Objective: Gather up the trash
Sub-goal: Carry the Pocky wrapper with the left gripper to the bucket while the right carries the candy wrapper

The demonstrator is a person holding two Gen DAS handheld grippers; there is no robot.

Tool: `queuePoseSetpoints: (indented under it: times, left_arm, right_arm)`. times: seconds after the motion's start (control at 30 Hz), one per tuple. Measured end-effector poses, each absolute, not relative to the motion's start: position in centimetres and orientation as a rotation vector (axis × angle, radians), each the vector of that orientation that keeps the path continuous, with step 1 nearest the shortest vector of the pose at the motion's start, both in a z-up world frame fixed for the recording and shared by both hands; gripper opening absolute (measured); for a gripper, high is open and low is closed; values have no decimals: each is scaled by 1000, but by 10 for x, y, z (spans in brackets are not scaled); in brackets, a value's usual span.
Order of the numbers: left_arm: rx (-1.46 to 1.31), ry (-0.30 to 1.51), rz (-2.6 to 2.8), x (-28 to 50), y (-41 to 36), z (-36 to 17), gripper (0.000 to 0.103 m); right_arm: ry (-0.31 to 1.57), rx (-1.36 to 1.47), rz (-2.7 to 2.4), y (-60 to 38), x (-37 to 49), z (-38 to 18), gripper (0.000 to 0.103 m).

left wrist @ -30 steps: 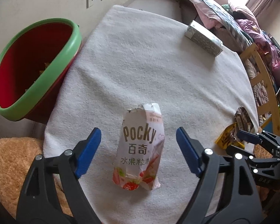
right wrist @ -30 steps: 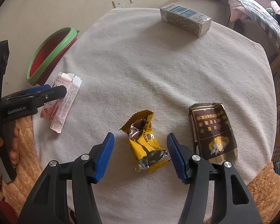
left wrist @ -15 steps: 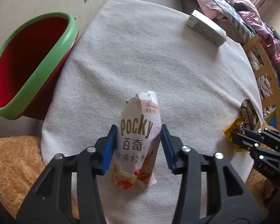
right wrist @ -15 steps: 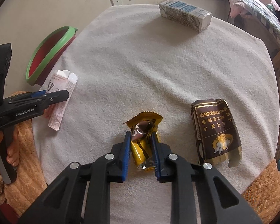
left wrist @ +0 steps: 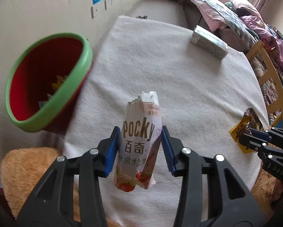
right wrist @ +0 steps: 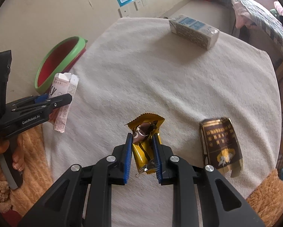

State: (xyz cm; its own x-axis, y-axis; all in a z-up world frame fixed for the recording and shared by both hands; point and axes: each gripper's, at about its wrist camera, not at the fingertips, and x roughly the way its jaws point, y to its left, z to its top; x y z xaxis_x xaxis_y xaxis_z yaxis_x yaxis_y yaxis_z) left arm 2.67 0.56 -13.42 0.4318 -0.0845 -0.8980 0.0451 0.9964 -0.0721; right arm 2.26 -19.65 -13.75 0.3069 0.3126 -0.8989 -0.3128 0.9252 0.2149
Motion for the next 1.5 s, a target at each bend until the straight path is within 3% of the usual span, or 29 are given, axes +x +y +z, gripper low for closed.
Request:
queuePoseSetpoints:
  times: [0.4, 1.5]
  left_arm:
    - [-83, 1040, 7, 27, 40, -103, 42]
    - [-137, 964, 245, 53, 164, -79, 43]
  right_arm:
    - [1115, -24, 456, -158, 32, -104, 20]
    - [1001, -115, 686, -18, 91, -63, 21]
